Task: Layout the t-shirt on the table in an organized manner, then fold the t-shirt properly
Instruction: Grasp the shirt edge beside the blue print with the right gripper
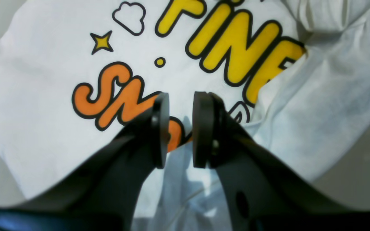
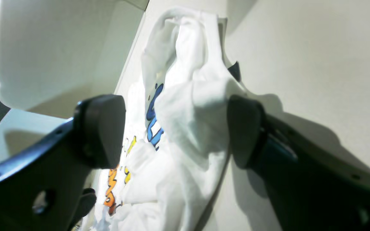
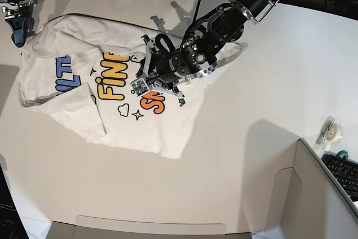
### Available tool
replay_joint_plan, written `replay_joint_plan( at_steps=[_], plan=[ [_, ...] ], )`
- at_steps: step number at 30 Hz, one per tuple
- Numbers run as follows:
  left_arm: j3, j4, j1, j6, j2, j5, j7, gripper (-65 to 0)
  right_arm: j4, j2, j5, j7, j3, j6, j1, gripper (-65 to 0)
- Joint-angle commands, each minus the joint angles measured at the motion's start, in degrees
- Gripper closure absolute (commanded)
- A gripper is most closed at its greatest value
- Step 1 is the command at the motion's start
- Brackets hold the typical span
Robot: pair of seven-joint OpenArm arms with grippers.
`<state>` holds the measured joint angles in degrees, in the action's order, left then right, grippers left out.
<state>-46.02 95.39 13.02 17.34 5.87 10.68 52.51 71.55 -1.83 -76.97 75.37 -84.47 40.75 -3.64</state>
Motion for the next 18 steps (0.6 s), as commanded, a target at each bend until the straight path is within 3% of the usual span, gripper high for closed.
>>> replay_joint_plan(
  at_steps=[1, 4, 10, 14, 18],
  plan=[
    [0.2, 1.0, 1.2, -0.1, -0.5, 0.3, -1.0, -12.9, -0.8, 0.7, 3.9, 2.7, -0.5, -2.6, -1.4, -48.6],
    [0.2, 1.0, 1.2, -0.1, -0.5, 0.3, -1.0, -12.9, 3.0, 0.7, 3.8, 2.7, -0.5, -4.0, -1.4, -48.6],
    [0.2, 1.0, 1.2, -0.1, -0.5, 0.3, -0.6, -12.9, 26.5, 4.4, 9.3, -0.4, -0.5, -25.2, -2.6, -48.7],
    [0.2, 1.0, 1.0, -0.1, -0.5, 0.3, -0.6, -12.9, 41.8, 6.4, 16.2, -1.5, -0.5, -27.8, -2.9, -48.7],
    [0.2, 1.0, 1.0, -0.1, -0.5, 0.3, -0.6, -12.9, 44.5, 6.4, 17.8, -1.5, -0.5, -32.4, -2.7, -48.7]
  ],
)
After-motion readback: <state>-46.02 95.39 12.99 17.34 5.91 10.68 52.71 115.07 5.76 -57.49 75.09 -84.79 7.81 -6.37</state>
